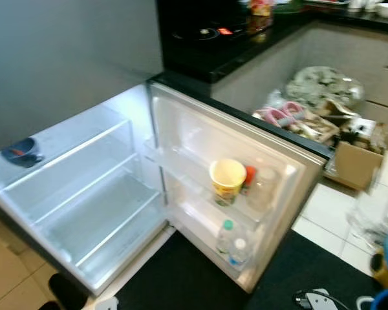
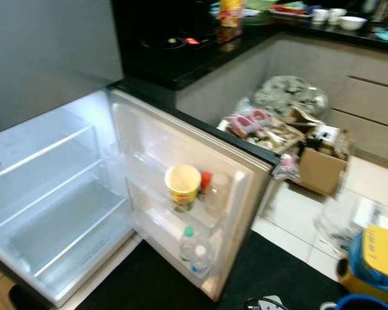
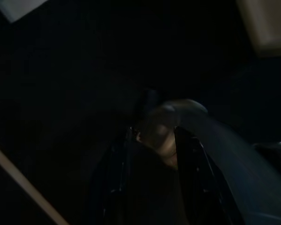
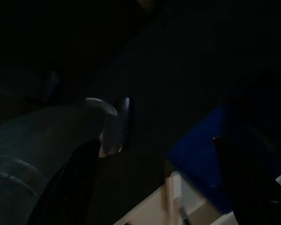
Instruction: Restocking fridge
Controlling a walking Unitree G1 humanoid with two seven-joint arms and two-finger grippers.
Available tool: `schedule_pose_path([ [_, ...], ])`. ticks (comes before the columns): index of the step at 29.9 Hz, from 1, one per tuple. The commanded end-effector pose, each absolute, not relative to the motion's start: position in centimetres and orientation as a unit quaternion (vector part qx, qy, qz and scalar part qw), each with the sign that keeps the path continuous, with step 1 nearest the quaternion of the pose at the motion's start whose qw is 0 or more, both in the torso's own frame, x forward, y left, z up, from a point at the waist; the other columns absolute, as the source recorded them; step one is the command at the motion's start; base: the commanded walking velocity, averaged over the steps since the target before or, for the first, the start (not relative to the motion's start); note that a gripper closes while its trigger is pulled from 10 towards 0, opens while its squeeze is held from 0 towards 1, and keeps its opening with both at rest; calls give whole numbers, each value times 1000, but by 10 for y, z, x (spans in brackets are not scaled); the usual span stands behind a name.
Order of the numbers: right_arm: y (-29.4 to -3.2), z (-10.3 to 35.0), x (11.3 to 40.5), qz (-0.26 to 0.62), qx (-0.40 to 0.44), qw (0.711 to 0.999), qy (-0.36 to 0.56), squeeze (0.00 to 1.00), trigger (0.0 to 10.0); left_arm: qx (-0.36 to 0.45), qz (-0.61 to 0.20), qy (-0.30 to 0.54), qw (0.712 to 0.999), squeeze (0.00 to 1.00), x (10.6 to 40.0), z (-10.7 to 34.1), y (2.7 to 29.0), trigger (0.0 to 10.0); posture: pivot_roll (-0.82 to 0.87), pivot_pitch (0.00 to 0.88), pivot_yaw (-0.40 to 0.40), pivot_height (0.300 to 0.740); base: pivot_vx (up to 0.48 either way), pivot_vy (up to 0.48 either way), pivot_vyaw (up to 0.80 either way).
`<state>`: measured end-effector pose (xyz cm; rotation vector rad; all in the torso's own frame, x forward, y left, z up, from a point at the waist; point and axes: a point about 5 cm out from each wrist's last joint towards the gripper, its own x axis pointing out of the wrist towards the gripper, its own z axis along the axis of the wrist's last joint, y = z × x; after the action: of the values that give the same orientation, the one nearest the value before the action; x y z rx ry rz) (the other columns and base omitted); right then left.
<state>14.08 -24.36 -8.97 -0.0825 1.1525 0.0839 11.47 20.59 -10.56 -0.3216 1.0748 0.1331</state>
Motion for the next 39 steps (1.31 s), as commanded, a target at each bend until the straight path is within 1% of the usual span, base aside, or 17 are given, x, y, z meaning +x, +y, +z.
schedule_pose_path([
  [1, -239, -91, 142, 41, -35, 837, 545, 0, 10000, -140, 55, 517, 842, 0, 111, -106, 207, 10000, -49, 10, -32, 740, 0, 0, 769],
  [2, -239, -92, 139, 30, -36, 836, 546, 0, 10000, -131, 40, 521, 843, 0, 112, -107, 205, 10000, -47, 9, -31, 740, 0, 0, 0],
  [5, -241, -92, 138, 18, -37, 834, 550, 0, 10000, -128, 30, 524, 842, 0, 111, -107, 204, 10000, -50, 7, -24, 740, 0, 0, 0],
  [9, -240, -93, 137, 19, -33, 834, 551, 0, 10000, -125, 16, 529, 839, 0, 110, -107, 201, 10000, -49, 10, -22, 740, 0, 0, 0],
  [17, -236, -94, 136, 20, -24, 833, 552, 0, 10000, -130, -1, 532, 837, 0, 108, -109, 194, 10000, -45, 25, -14, 740, 0, -417, 0],
  [31, -232, -97, 131, 16, -15, 829, 559, 0, 10000, -132, 0, 535, 834, 0, 105, -109, 196, 10000, -38, 40, -2, 740, 0, -438, 0],
  [33, -231, -97, 131, 18, -15, 828, 560, 0, 10000, -131, 16, 534, 835, 0, 104, -109, 199, 10000, -38, 40, -2, 740, 0, 0, 0],
  [39, -230, -98, 130, 20, -17, 827, 562, 0, 10000, -134, 14, 533, 835, 0, 105, -109, 198, 10000, -38, 40, -2, 740, 0, 0, 0],
])
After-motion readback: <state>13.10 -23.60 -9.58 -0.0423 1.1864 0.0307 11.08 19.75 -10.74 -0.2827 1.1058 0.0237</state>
